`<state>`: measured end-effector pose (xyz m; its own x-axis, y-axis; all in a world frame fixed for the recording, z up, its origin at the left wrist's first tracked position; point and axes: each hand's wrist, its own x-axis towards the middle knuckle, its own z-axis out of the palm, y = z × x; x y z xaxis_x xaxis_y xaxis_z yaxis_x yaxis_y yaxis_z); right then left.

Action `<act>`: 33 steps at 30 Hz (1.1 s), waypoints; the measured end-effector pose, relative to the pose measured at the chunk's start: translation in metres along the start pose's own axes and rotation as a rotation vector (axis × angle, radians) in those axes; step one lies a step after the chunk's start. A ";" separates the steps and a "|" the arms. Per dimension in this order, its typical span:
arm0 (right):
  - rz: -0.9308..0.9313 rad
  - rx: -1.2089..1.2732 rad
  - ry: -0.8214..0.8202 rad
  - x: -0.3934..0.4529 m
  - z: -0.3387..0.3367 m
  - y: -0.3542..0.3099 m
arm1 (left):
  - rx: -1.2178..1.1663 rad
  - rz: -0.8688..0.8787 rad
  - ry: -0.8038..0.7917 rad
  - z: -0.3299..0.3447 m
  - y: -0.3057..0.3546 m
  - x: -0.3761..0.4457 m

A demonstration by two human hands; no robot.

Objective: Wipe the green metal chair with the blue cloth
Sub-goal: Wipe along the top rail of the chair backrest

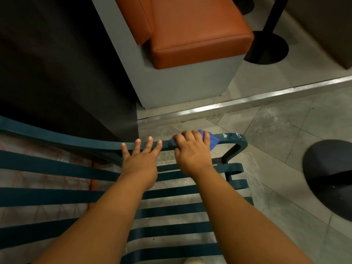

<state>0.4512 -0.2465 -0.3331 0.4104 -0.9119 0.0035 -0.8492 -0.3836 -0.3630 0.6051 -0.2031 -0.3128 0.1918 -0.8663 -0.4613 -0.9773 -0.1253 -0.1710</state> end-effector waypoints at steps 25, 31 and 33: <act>0.268 -0.117 -0.090 0.020 -0.010 0.007 | -0.027 -0.018 -0.089 -0.013 0.009 -0.002; -0.107 -0.080 -0.023 0.004 -0.006 0.027 | -0.029 -0.144 -0.058 -0.011 0.046 0.004; -0.059 -0.129 -0.022 0.003 -0.011 0.044 | -0.051 -0.080 -0.021 -0.007 0.058 0.003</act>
<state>0.4114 -0.2683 -0.3388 0.4672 -0.8841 0.0003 -0.8582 -0.4536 -0.2401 0.5488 -0.2167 -0.3181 0.2712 -0.8421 -0.4661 -0.9618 -0.2188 -0.1644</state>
